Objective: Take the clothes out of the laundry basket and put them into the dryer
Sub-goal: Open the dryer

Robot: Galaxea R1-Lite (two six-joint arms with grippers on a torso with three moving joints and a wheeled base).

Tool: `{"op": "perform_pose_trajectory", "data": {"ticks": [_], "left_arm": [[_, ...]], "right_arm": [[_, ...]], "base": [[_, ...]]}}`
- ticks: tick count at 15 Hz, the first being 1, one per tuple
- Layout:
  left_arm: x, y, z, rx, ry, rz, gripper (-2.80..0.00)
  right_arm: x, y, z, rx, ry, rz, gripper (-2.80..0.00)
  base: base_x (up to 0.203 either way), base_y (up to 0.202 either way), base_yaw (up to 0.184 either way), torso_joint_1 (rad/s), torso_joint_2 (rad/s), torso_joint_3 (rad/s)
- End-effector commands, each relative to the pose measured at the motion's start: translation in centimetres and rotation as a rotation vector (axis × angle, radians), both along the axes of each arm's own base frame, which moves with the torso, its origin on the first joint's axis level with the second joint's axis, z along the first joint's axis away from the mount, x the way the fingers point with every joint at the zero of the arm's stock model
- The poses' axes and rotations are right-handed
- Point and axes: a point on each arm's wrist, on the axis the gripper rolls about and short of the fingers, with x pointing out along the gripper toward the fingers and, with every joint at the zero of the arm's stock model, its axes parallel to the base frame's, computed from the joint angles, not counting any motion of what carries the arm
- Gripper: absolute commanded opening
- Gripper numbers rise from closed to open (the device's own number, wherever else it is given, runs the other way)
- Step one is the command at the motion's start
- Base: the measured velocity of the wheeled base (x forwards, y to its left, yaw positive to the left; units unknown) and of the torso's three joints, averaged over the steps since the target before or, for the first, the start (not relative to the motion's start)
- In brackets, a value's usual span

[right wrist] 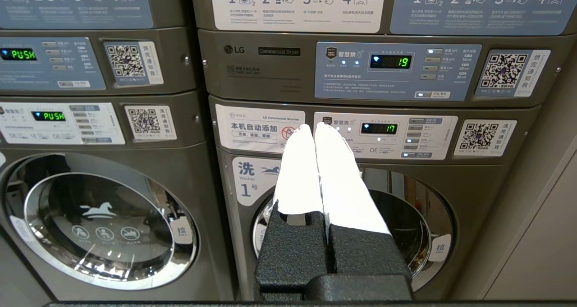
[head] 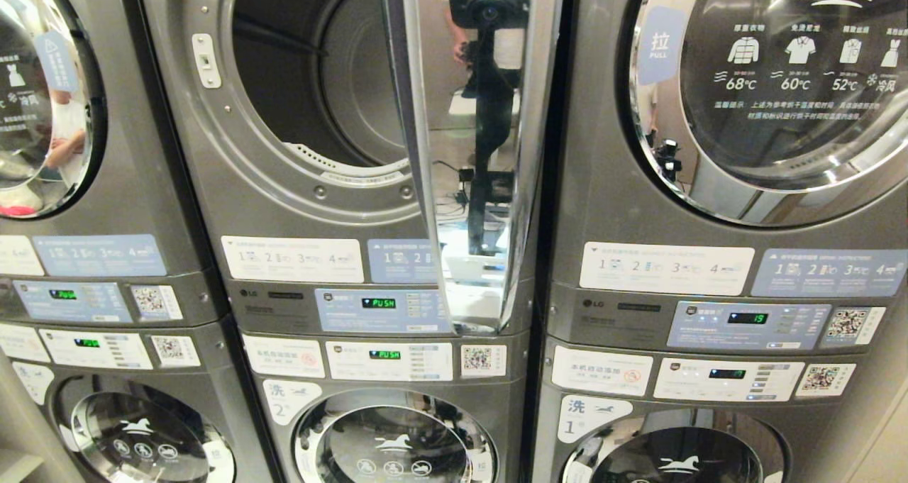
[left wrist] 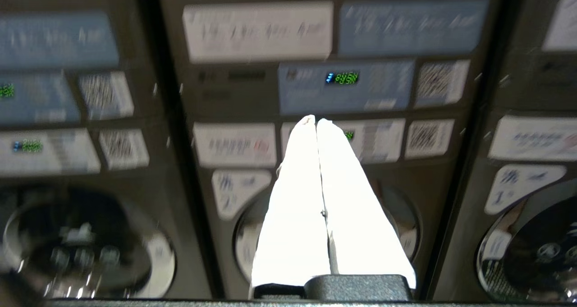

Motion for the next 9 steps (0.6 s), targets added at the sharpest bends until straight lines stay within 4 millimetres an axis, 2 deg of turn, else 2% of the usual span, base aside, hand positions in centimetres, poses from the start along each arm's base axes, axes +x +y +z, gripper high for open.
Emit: {"op": "perform_pose_trajectory", "data": {"ticks": [1,2,4,6,9], "left_arm": [[-1.2,-0.2,3.6,0.018,-0.108,-0.11,-2.8],[-1.7,-0.4,6.2,0.027,-0.143,-0.201,-2.8],[0.0,-0.7,11.4,0.01,-0.1,-0.35,-2.8],[3.9,-1.0,16.7,-0.027,-0.028,-0.492,-2.8],[10.5,-2.3,21.8,-0.076,0.015,-0.736,-2.8]], "right_arm": [[0.0,0.0,0.0,-0.005,0.0,-0.001,-2.8],[0.0,0.0,0.0,-0.005,0.0,-0.001,-2.8],[0.0,0.0,0.0,-0.003,0.0,0.0,-2.8],[0.0,0.0,0.0,-0.01,0.001,0.002,-2.8],[0.0,0.0,0.0,-0.012,0.003,0.003,-2.8]], "base": [[0.0,0.0,0.0,0.0,0.0,0.0],[0.0,0.0,0.0,0.0,0.0,0.0],[0.0,0.0,0.0,0.0,0.0,0.0],[0.0,0.0,0.0,0.0,0.0,0.0],[0.0,0.0,0.0,0.0,0.0,0.0]]}}
